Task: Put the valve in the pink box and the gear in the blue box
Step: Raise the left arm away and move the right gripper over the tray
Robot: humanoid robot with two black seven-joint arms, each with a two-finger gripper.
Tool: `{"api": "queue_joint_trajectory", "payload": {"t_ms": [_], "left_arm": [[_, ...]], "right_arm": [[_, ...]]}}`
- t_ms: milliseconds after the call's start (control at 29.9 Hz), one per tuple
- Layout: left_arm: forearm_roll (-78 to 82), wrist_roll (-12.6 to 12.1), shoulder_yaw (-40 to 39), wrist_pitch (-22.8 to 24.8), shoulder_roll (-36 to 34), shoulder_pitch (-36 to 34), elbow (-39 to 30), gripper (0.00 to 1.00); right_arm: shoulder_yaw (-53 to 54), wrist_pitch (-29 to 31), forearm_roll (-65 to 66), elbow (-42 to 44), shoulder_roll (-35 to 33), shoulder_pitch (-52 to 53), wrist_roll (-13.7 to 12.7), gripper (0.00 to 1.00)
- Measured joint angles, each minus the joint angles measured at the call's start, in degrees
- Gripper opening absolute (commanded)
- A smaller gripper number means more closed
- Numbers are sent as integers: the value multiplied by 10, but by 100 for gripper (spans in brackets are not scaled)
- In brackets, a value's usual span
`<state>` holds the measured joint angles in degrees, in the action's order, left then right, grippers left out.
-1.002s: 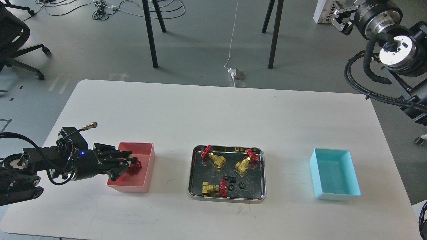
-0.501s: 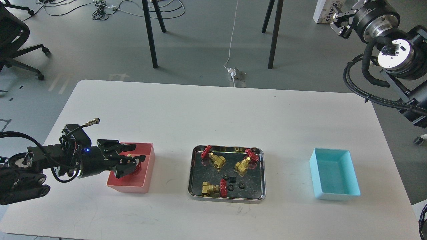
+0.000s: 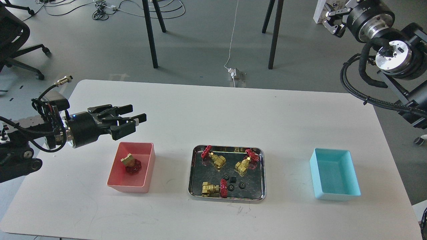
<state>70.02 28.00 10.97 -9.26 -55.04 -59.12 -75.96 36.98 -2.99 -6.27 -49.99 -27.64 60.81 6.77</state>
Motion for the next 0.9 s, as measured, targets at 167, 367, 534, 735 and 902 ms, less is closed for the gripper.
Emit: {"api": "queue_joint_trajectory", "payload": {"t_ms": [167, 367, 534, 735, 902], "left_arm": [[-231, 0, -152, 152, 21, 14, -9, 87], [-448, 0, -300, 279, 92, 16, -5, 93], [-582, 0, -365, 314, 162, 23, -1, 96], [-600, 0, -384, 311, 221, 29, -1, 97], [-600, 0, -386, 310, 236, 33, -1, 98]], "right_arm": [[-88, 47, 118, -25, -6, 9, -3, 100], [-231, 134, 335, -115, -62, 56, -4, 100], [-408, 215, 433, -195, -72, 175, -4, 100], [-624, 256, 554, -317, -30, 282, -6, 99], [-718, 282, 626, -344, 49, 325, -6, 89]]}}
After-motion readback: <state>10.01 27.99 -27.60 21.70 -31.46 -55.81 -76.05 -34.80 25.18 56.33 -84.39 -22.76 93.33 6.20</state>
